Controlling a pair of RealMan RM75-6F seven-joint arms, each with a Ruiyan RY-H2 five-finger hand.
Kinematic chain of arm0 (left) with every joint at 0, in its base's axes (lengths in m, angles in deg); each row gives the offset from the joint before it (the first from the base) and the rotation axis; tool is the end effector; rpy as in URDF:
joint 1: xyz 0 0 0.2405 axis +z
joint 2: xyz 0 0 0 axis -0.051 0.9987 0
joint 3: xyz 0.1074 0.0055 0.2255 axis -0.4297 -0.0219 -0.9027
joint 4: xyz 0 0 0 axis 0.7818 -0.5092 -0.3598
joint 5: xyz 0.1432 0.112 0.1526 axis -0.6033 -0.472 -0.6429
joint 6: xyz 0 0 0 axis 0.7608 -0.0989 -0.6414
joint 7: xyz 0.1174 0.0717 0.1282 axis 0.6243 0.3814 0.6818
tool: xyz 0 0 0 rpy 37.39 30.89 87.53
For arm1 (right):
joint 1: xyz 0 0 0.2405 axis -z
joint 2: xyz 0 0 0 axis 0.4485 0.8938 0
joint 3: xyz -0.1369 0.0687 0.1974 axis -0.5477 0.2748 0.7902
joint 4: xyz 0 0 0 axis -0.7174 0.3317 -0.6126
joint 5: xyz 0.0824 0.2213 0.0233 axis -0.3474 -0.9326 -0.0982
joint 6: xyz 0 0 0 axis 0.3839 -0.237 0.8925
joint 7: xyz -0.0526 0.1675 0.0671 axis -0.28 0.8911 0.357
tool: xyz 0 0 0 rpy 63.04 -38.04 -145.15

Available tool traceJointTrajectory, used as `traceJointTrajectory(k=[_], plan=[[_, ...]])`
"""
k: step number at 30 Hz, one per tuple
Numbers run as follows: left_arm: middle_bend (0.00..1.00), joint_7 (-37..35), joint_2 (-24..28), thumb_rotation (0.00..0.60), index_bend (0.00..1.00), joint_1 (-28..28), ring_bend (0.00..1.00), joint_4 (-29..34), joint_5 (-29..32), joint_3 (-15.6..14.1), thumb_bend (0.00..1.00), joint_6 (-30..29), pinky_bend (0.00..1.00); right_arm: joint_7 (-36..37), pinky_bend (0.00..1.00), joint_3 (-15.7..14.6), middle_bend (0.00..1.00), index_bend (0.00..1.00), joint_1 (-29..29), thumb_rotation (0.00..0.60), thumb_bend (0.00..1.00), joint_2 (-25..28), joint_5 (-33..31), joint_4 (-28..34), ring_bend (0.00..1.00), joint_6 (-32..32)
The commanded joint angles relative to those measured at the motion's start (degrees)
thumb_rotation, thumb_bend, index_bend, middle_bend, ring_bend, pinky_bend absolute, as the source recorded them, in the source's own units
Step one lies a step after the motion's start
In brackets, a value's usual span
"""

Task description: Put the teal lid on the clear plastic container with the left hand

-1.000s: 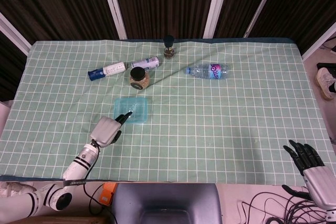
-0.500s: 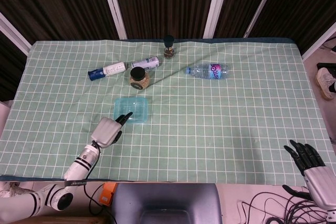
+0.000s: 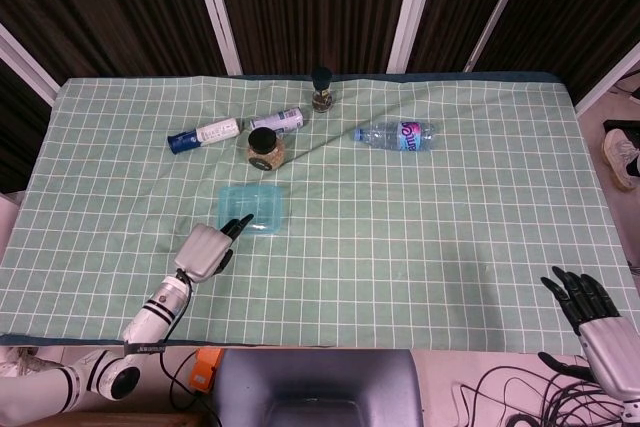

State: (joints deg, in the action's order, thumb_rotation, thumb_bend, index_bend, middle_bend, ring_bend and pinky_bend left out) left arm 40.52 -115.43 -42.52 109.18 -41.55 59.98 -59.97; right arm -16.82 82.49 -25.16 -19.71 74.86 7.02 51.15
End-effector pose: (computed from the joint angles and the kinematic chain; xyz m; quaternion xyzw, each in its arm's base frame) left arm -0.1865 0.3644 -0.0783 -0.8051 -0.2924 -0.2819 0.4324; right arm -0.3260 -0.1505 0.1452 0.6641 -0.3838 0.3655 0.5273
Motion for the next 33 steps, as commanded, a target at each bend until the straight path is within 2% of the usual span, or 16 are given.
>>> traceJointTrajectory(k=[1,6,9,13,14,16,17,19,21,22,24,26,33], plan=[[0.27,-0.6,0.6,0.600,0.00,0.2,0.80,0.9,-1.5,0.6,0.50,-2.0,0.88,0.1,0.00,0.1,0.00,0.00,0.0,0.600,0.22,0.0,-0.1,0.0,0.00,0.1],[0.21,-0.9,4.6,0.600,0.00,1.4,0.74,6.5,-7.7,2.0,0.50,-10.3,0.84,0.2,0.00,0.1,0.00,0.00,0.1,0.600,0.22,0.1,-0.2,-0.1,0.00,0.1],[0.18,-1.9,8.1,0.600,0.00,3.5,0.61,11.2,-12.8,2.2,0.50,-17.3,0.73,0.1,0.00,0.1,0.00,0.00,0.1,0.600,0.22,0.1,-0.2,-0.1,0.00,0.3],[0.14,-3.3,13.1,0.600,0.00,8.7,0.27,16.8,-19.5,-0.8,0.43,-26.5,0.46,-0.4,0.00,0.1,0.00,0.00,0.1,0.600,0.22,-0.1,-0.2,-0.1,0.00,-0.1],[0.13,-4.1,14.2,0.600,0.00,11.3,0.20,17.8,-21.7,-2.8,0.42,-29.9,0.40,-0.7,0.00,0.1,0.00,0.00,0.0,0.600,0.22,-0.2,-0.2,0.0,0.00,-0.3],[0.07,-5.3,15.0,0.600,0.00,15.9,0.05,17.3,-25.1,-6.1,0.40,-35.9,0.20,-1.6,0.00,0.1,0.00,0.00,-0.2,0.600,0.22,-0.4,-0.3,0.2,0.00,-0.9],[0.05,-6.5,14.8,0.600,0.00,19.3,0.02,15.5,-26.7,-8.4,0.39,-39.7,0.13,-2.4,0.00,0.1,0.00,0.00,-0.3,0.600,0.22,-0.6,-0.5,0.3,0.00,-1.4],[0.01,-8.9,13.8,0.600,0.00,24.5,0.00,11.9,-27.1,-11.4,0.38,-44.2,0.04,-3.9,0.00,0.3,0.00,0.00,-0.6,0.600,0.22,-1.0,-1.0,0.7,0.00,-2.3],[0.00,-13.9,11.3,0.600,0.00,29.6,0.00,6.5,-25.4,-13.0,0.38,-47.9,0.01,-6.0,0.00,0.7,0.00,0.00,-0.6,0.600,0.22,-1.8,-1.7,1.4,0.00,-3.0],[0.00,-16.6,10.4,0.600,0.00,31.0,0.00,4.7,-24.0,-13.3,0.38,-48.0,0.00,-7.1,0.00,0.9,0.00,0.00,-0.6,0.600,0.22,-2.2,-2.1,1.6,0.00,-3.0],[0.00,-17.9,12.1,0.600,0.00,31.5,0.00,4.2,-22.8,-15.0,0.37,-44.1,0.00,-9.2,0.00,1.1,0.00,0.00,-0.5,0.600,0.22,-3.0,-2.3,2.0,0.00,-3.0],[0.00,-20.7,13.0,0.600,0.00,31.2,0.00,4.8,-23.6,-14.4,0.37,-44.0,0.00,-10.1,0.00,1.0,0.00,0.00,-0.4,0.600,0.22,-3.4,-2.0,2.4,0.00,-3.0],[0.00,-20.6,13.7,0.600,0.00,31.9,0.00,4.8,-23.6,-12.6,0.37,-42.7,0.00,-10.2,0.00,0.8,0.00,0.00,0.1,0.600,0.22,-3.4,-1.5,2.0,0.00,-2.1]])
